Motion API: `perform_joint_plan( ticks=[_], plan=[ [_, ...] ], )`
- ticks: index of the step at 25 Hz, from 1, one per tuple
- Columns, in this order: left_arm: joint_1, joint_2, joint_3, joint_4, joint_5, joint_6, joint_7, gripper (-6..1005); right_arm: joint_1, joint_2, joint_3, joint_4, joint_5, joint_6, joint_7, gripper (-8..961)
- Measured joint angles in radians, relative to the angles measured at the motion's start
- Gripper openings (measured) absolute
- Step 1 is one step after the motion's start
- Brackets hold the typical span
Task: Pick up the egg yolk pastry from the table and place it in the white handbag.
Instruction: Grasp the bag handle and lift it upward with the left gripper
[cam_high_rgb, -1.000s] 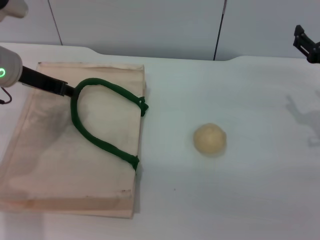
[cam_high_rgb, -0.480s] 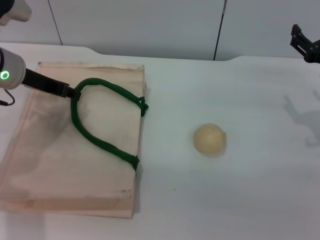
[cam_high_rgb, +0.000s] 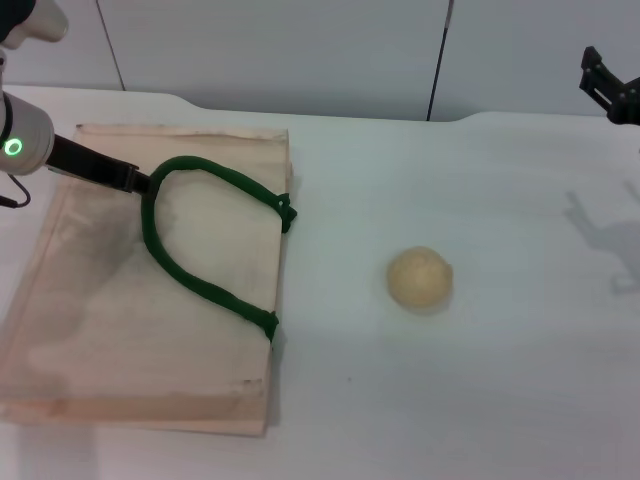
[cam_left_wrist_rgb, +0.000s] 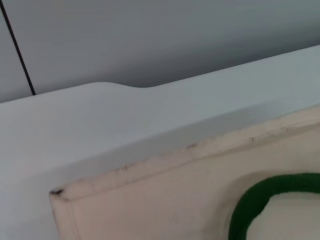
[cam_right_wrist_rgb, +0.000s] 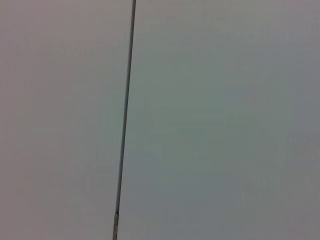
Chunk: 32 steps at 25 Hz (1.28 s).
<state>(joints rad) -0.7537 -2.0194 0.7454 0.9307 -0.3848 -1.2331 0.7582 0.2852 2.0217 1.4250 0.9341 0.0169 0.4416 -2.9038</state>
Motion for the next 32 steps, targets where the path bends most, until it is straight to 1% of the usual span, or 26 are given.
perform_joint_plan(
  ticks=[12,21,32],
  plan=[
    [-0.015,0.001,0.004,-0.007,-0.003,0.015,0.003,522,0.0,0.0,-0.008,0.006,0.003,0.003,0.0,835],
    [-0.029,-0.007,0.012,-0.033,-0.008,0.035,0.021,494,0.0,0.0,-0.009,0.012,0.002,0.001,0.0,835],
    [-0.038,-0.009,0.013,-0.064,0.002,0.065,0.025,460,-0.001,0.0,-0.009,0.012,0.003,0.003,0.0,834]
  ],
)
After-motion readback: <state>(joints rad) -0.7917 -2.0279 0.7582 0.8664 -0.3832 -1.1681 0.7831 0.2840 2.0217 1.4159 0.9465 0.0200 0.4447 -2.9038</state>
